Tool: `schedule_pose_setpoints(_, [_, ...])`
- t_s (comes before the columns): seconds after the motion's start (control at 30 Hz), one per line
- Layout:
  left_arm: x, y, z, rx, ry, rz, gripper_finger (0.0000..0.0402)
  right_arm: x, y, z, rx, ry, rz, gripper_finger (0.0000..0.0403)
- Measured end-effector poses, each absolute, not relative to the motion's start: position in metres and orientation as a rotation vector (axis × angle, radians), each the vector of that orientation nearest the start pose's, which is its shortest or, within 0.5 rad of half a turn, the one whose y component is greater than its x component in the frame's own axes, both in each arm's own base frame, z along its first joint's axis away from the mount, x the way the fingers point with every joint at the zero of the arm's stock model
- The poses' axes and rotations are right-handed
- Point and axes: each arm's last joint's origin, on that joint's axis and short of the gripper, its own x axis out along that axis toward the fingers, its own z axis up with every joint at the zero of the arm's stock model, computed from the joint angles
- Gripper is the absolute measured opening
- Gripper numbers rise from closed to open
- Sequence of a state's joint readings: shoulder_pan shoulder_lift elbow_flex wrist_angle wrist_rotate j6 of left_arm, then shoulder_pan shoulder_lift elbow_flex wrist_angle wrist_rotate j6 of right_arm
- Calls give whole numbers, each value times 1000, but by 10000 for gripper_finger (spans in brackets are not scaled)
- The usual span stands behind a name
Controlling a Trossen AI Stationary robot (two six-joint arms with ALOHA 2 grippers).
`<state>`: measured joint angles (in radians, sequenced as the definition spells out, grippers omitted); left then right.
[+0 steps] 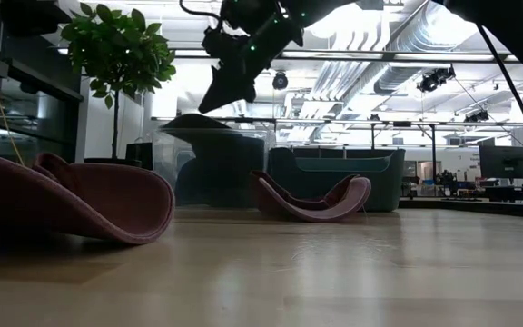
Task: Pick & Place hat
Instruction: Put the black cap into the transparent bin
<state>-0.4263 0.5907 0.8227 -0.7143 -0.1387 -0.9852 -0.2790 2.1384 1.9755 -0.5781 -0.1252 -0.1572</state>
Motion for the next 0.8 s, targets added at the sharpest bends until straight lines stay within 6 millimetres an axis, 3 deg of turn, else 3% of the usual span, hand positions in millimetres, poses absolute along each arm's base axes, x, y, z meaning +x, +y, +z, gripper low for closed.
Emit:
schedule_pose_setpoints(0.2, [103,-42,321,-826,558,-29,399,469,-133,284,-43,691,-106,0])
schedule_pose_setpoints(0.8, [103,-42,320,-839,561,-24,399,476,-148,268,-24,659,-136,0])
